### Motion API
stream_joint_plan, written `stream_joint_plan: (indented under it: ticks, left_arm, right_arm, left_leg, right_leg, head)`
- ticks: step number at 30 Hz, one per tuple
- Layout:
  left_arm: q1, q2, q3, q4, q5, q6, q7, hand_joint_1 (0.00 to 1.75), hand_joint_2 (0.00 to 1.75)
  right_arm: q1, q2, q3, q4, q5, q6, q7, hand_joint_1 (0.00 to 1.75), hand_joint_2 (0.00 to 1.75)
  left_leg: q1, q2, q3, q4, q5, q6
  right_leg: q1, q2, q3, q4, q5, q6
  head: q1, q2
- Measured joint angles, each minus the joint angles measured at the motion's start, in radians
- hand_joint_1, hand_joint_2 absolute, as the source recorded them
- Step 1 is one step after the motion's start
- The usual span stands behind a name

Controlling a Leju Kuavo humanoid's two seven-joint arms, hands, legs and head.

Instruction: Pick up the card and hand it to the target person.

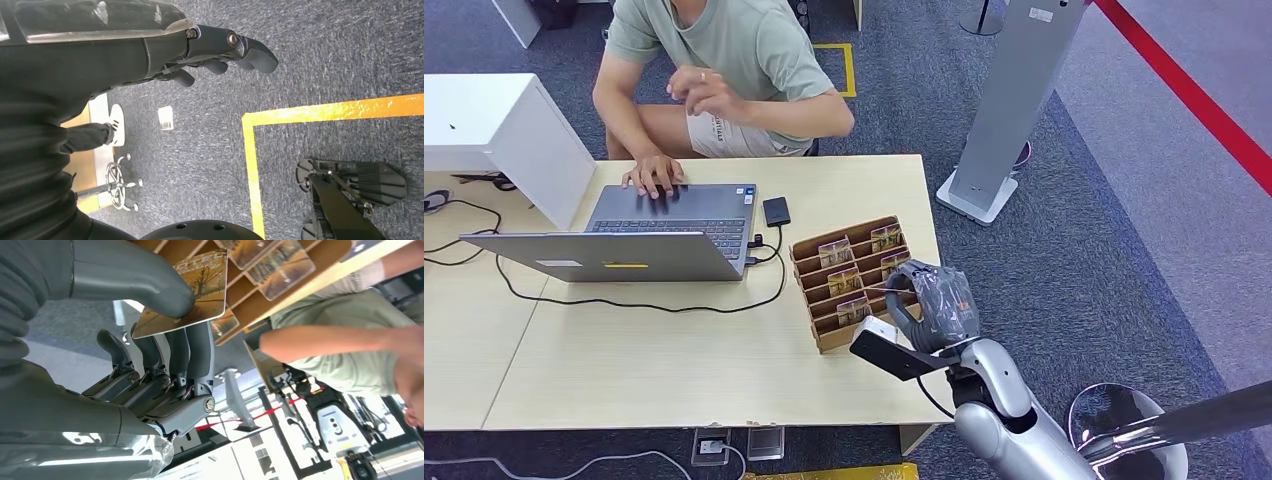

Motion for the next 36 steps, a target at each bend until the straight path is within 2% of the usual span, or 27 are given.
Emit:
stream_joint_plan:
  ticks: [7, 13, 20, 28, 32, 36]
  left_arm:
    - [0.0, 0.0, 0.0, 0.0, -0.007, -0.003, -0.003, 0.0, 1.75]
    - [-0.001, 0.0, -0.003, 0.0, -0.03, -0.011, -0.014, 0.0, 1.75]
    - [-0.004, 0.0, -0.008, 0.0, -0.044, -0.018, -0.017, 0.0, 1.75]
    - [-0.006, 0.0, -0.013, 0.0, -0.045, -0.017, 0.0, 0.0, 1.75]
    - [-0.006, 0.0, -0.016, 0.0, -0.043, -0.016, 0.001, 0.0, 1.75]
    - [-0.006, 0.0, -0.021, 0.0, -0.043, -0.026, -0.001, 0.0, 1.75]
  right_arm:
    - [-0.037, 0.004, 0.0, -0.012, -0.128, 0.0, -0.056, 1.47, 1.75]
    - [-0.153, 0.039, 0.007, 0.052, -0.191, 0.003, -0.053, 1.47, 1.75]
    - [-0.338, 0.117, 0.024, 0.226, -0.182, 0.004, -0.018, 1.47, 1.75]
    - [-0.496, 0.228, 0.07, 0.47, -0.121, 0.015, 0.012, 1.47, 1.75]
    - [-0.536, 0.27, 0.091, 0.563, -0.114, 0.016, 0.015, 0.0, 1.75]
    - [-0.55, 0.297, 0.104, 0.634, -0.113, 0.014, 0.015, 0.0, 1.75]
  left_leg:
    - [0.0, 0.0, 0.0, 0.0, 0.0, 0.0]
    - [0.0, 0.0, 0.0, 0.0, 0.001, 0.0]
    - [0.0, 0.0, 0.0, 0.0, 0.001, 0.0]
    - [0.0, 0.0, -0.001, 0.0, 0.001, 0.0]
    - [0.0, 0.0, -0.001, 0.0, 0.001, 0.0]
    - [0.0, 0.0, -0.001, 0.0, 0.001, 0.0]
  right_leg:
    - [0.0, 0.0, 0.0, 0.0, 0.0, 0.0]
    - [0.0, 0.0, 0.0, 0.001, 0.0, 0.0]
    - [0.0, 0.0, 0.0, 0.001, 0.0, 0.0]
    - [0.0, -0.001, 0.0, 0.002, 0.0, 0.0]
    - [0.0, -0.001, 0.0, 0.002, 0.0, 0.0]
    - [0.0, -0.001, -0.001, 0.002, 0.0, 0.0]
  head:
    - [0.0, 0.0]
    - [0.0, 0.0]
    - [0.0, 0.0]
    - [0.0, 0.0]
    - [0.0, 0.0]
    - [0.001, 0.0]
